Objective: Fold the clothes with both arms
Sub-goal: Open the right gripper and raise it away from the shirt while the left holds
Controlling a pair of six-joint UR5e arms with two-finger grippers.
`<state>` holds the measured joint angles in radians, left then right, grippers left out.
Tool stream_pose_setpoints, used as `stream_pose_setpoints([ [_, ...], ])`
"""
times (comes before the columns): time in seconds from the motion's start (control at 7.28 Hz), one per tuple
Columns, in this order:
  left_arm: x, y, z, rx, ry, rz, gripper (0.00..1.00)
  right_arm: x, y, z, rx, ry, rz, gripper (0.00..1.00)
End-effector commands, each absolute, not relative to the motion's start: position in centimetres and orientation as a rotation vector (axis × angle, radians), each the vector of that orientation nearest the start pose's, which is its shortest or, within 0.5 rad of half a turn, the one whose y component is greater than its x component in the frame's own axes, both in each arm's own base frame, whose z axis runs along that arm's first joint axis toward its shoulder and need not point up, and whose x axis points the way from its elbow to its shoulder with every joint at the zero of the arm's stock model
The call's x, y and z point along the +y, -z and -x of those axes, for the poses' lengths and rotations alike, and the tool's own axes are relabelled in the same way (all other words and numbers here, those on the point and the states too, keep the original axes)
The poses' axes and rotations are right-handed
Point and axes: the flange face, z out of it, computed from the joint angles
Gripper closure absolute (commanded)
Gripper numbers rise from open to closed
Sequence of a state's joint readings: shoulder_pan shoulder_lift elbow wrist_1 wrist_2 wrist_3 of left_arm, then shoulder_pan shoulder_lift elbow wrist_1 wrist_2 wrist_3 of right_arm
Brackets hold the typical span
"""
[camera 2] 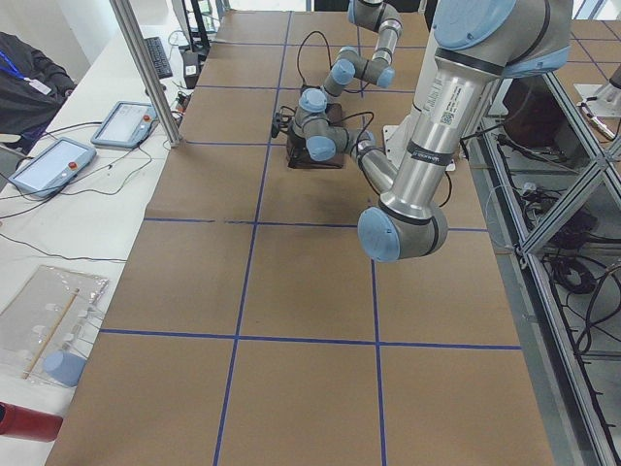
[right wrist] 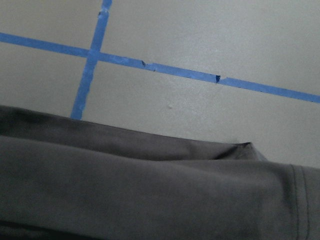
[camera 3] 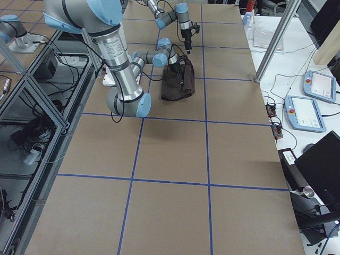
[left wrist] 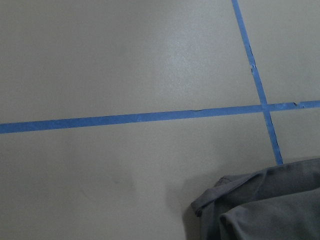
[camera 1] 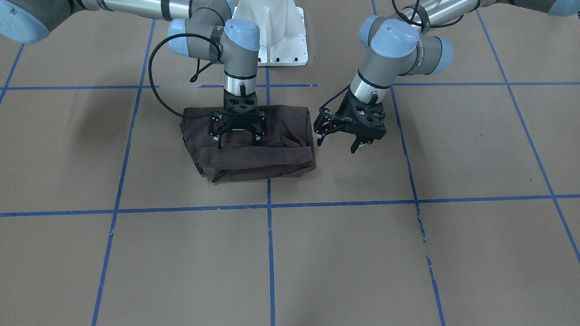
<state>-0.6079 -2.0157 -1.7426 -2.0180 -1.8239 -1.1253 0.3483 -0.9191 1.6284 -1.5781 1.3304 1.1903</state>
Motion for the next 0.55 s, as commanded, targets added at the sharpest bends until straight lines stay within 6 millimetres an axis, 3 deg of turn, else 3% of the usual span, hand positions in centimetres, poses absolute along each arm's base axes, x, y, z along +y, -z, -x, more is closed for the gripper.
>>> stream_pose_setpoints([
  [0.0, -45.1, -27.8, -46.0, 1.031, 0.013, -0.334, 0.00, -43.9, -26.8, 57.5, -0.510, -0.073, -0.489, 0.00],
  [0.41, -45.0, -27.9, -45.9, 1.035, 0.031, -0.322, 0.00, -56.5, -28.3, 54.2, -0.441, -0.153, -0.442, 0.00],
])
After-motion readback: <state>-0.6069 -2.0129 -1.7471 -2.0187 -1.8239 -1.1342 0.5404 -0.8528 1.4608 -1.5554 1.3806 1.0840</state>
